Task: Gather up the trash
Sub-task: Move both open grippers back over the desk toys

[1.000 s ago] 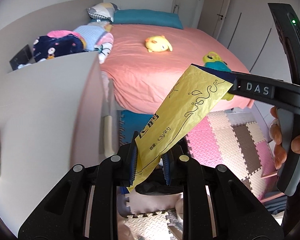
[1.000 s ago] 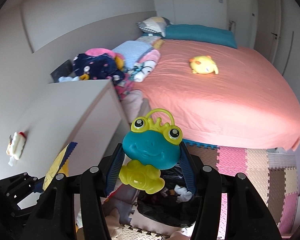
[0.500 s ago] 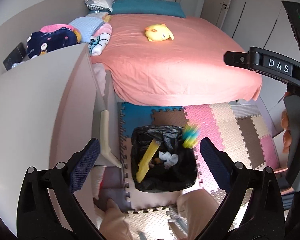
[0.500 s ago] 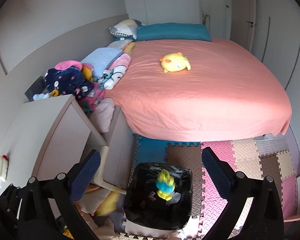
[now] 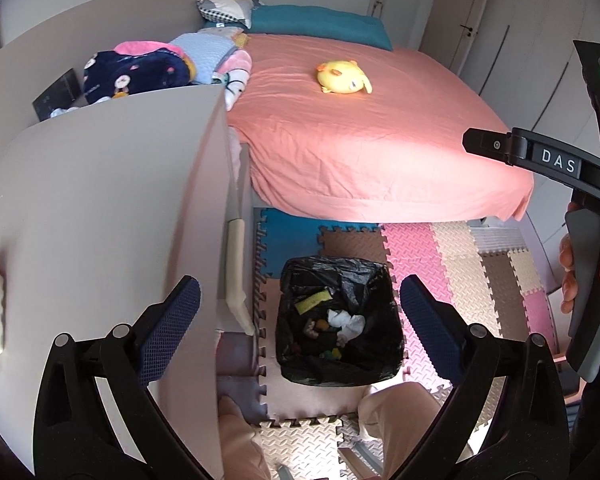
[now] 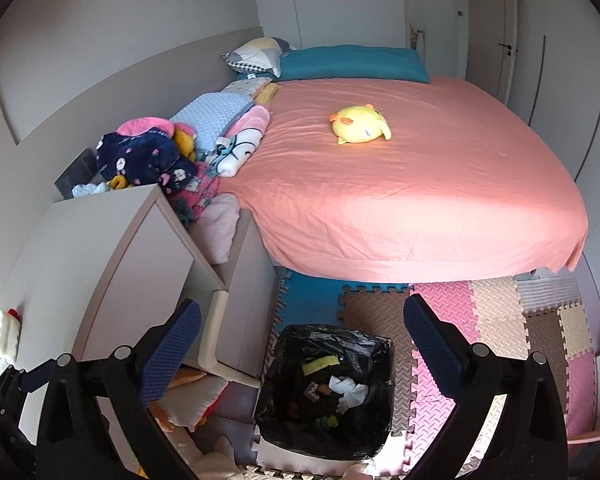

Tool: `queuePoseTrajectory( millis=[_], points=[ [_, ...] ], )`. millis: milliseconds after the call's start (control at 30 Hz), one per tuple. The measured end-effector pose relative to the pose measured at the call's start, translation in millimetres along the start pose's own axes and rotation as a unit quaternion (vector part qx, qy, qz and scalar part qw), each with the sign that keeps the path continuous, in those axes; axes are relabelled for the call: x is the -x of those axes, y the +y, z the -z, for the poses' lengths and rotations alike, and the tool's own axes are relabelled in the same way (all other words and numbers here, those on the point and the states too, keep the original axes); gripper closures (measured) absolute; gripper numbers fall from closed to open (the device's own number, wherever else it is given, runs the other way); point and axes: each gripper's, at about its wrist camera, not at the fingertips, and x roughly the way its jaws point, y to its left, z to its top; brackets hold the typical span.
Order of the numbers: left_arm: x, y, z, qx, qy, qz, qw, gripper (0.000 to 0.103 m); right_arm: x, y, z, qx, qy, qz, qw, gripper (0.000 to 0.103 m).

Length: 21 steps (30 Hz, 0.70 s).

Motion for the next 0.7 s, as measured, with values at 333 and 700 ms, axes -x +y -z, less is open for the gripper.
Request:
queuePoseTrajectory(
  millis=[333, 700],
  points=[
    [21, 35, 16, 0.025, -0.01, -0.018, 0.9995, 0.006, 0, 45, 13, 0.022, 0.003, -0.02, 1.0, 0.003],
    [50, 88, 39, 0.066, -0.025, -0.046, 0.9964, 0.006, 0, 117, 27, 0.072, 0.009, -0.059, 0.996, 0.003]
  ],
)
